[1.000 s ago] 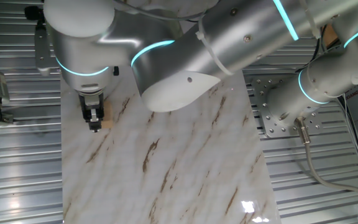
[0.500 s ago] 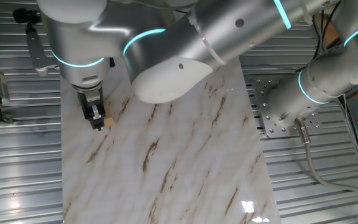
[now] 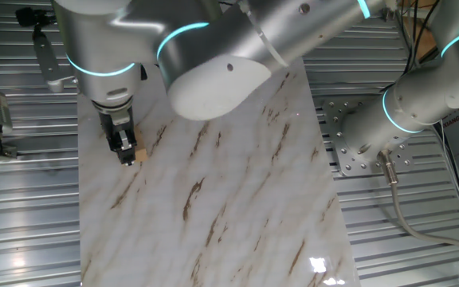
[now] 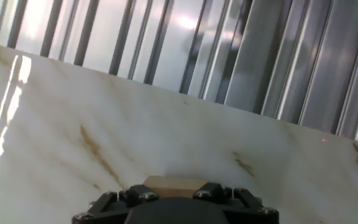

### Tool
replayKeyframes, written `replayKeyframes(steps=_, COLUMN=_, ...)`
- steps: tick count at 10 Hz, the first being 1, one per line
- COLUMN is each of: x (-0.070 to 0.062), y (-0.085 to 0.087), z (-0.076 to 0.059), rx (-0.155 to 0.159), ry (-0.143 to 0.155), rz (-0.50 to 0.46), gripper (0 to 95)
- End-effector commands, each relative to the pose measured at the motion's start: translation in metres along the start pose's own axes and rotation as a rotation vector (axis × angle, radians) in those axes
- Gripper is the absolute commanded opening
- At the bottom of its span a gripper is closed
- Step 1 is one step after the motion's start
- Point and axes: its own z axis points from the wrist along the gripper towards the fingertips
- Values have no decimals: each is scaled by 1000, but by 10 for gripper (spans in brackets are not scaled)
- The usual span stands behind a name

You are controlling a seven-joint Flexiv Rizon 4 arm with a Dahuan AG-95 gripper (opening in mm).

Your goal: Pick up the small block on the left and move it to the right

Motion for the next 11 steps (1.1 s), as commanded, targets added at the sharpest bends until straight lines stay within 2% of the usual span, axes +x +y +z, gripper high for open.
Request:
replayKeyframes(steps=1, x=1, y=0, z=0, rx=26, ry=-11, rz=60, gripper=0)
replayKeyframes(steps=4, x=1, y=0, z=0, rx=57, ry=-10, rz=106, gripper=0)
replayKeyframes(steps=6, x=1, y=0, z=0, rx=67, ry=-8, rz=133, gripper=0)
replayKeyframes(steps=9, x=-1, y=4, z=3, rx=89, ry=-17, rz=136, gripper=0)
replayKeyframes(steps=10, x=-3, y=6, z=3, rx=105, ry=-18, rz=134, gripper=0)
replayKeyframes(steps=11, x=-2, y=1, z=1, rx=100, ry=-18, rz=111, gripper=0)
